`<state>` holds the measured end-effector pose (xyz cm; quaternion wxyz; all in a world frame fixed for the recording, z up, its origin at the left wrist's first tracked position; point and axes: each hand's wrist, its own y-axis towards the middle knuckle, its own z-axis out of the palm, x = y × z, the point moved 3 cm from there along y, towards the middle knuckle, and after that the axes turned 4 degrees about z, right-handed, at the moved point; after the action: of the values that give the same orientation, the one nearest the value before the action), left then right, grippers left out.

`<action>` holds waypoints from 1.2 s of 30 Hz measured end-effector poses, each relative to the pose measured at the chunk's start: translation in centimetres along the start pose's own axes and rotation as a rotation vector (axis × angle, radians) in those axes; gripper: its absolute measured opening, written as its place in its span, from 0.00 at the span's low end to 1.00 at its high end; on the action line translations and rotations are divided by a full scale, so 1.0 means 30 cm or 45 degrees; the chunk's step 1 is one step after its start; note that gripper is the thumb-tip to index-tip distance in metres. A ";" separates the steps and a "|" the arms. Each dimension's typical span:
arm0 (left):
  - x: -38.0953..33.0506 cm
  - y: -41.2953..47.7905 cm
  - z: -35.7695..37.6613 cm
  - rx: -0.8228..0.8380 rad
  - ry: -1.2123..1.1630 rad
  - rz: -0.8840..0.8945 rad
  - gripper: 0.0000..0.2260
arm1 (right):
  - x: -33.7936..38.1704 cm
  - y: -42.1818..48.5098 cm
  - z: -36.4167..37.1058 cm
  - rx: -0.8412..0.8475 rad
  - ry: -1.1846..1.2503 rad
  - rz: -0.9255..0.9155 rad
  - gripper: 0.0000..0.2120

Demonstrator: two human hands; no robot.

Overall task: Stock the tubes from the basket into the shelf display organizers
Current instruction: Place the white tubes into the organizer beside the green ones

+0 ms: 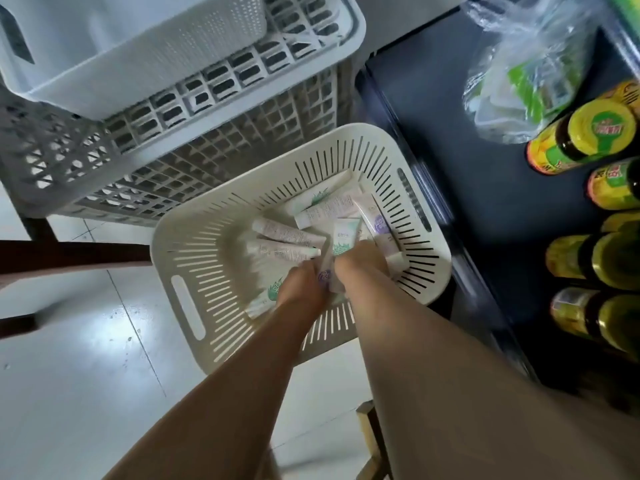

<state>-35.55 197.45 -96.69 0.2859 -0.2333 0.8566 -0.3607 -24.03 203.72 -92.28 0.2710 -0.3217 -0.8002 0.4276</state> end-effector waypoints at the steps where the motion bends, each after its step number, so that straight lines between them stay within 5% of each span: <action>1: 0.005 0.015 0.002 0.003 -0.007 -0.007 0.04 | 0.001 0.015 0.013 -0.026 0.005 0.036 0.13; 10: 0.063 0.033 -0.087 0.051 -0.155 -0.015 0.12 | 0.033 0.046 0.002 0.124 0.091 0.040 0.17; 14: 0.099 -0.023 -0.165 -0.078 -0.435 -0.050 0.13 | 0.059 -0.016 -0.066 0.091 0.210 0.052 0.14; 19: 0.011 -0.160 -0.295 -0.291 -0.821 0.077 0.13 | 0.085 -0.141 -0.168 0.150 0.447 -0.218 0.14; 29: -0.367 -0.521 -0.580 -0.394 -1.158 0.579 0.14 | 0.098 -0.531 -0.558 -0.126 0.721 -0.741 0.05; 36: -0.660 -0.768 -0.695 -0.352 -1.247 0.989 0.11 | 0.008 -0.810 -0.886 -0.584 0.733 -1.011 0.02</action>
<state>-30.42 205.01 -61.01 0.7212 -0.0785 0.6875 0.0314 -12.23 207.07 -58.41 0.5428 -0.1498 -0.8264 0.0012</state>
